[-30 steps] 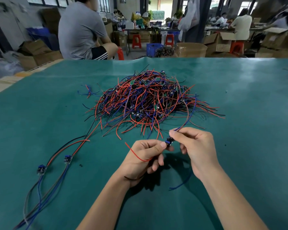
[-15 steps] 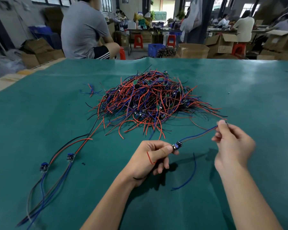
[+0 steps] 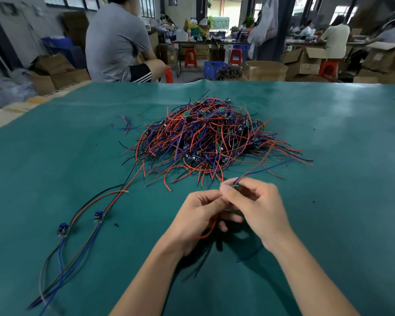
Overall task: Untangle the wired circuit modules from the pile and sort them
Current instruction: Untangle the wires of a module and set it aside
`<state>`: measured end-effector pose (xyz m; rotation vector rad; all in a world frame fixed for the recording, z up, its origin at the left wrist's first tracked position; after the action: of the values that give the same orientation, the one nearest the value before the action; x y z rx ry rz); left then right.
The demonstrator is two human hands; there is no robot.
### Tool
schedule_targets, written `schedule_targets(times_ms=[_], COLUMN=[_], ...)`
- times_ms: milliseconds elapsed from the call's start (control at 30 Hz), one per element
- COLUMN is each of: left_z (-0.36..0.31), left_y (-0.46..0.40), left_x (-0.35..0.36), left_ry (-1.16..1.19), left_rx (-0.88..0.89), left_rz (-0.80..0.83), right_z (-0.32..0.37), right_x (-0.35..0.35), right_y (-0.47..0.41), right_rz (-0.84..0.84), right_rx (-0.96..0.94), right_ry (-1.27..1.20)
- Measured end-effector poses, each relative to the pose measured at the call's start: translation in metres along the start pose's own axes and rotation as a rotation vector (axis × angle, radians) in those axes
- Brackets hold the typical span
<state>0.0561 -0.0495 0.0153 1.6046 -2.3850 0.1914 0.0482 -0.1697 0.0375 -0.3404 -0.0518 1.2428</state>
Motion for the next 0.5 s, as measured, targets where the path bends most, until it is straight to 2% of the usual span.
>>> schedule_targets(times_ms=[67,133,300,367,433,500], left_z=[0.0,0.0,0.001,0.0,0.001,0.002], left_y=[0.0,0.001,0.007,0.008,0.004,0.001], left_x=[-0.001,0.002,0.01,0.01,0.006,0.002], left_ry=[-0.02,-0.044,-0.099,-0.097,-0.091,-0.068], left_rx=[-0.015,-0.022,-0.028,-0.027,-0.026,-0.025], left_rz=[0.006,0.039,0.123,0.124,0.08,0.014], right_z=[0.006,0.011,0.035,0.062,0.1,0.14], right_x=[-0.008,-0.022,-0.068,-0.083,-0.081,-0.061], right_y=[-0.001,-0.004,-0.01,-0.011,-0.011,-0.012], right_rz=[-0.027,-0.101,-0.435,-0.519,-0.505,-0.409], right_rx=[-0.082,-0.098,-0.104,-0.136,-0.173,-0.2], right_ry=[0.055,0.004,-0.219,-0.298,-0.37,-0.417])
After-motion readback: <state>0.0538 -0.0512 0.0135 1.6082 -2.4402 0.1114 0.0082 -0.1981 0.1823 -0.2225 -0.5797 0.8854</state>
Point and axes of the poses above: each hand's wrist, its own y-axis away from the middle knuckle, its own x-axis out of the palm, z = x × y, the point moved 7 cm from there along -y, towards the middle knuckle, and after that the axes turned 10 degrees about -z, right-handed, at the moved point
